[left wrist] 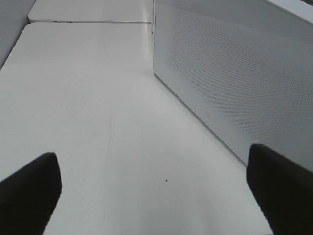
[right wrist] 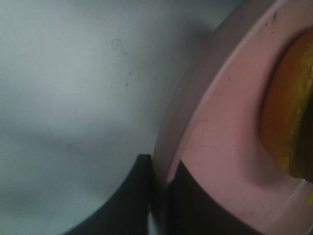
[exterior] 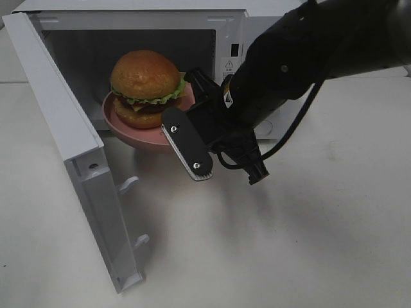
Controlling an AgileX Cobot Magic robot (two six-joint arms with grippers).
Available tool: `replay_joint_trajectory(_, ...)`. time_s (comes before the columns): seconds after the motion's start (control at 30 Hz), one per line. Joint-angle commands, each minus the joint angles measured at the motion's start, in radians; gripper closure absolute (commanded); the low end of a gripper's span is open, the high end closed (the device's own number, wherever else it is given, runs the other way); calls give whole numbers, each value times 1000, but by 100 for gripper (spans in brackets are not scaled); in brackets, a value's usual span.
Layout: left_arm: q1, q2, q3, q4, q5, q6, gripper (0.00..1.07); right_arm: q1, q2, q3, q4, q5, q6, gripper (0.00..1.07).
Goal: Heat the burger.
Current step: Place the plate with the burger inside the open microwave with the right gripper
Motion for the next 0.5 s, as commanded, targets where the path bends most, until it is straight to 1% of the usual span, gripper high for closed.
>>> replay_joint_trajectory(0.03,-1,-25,1,-5,-5,-4,9,3,12,-61,-7,-33,28,107)
replay_joint_trajectory(0.5,-1,-25,1,-5,-5,-4,9,3,104,-185,-13,9,53,107)
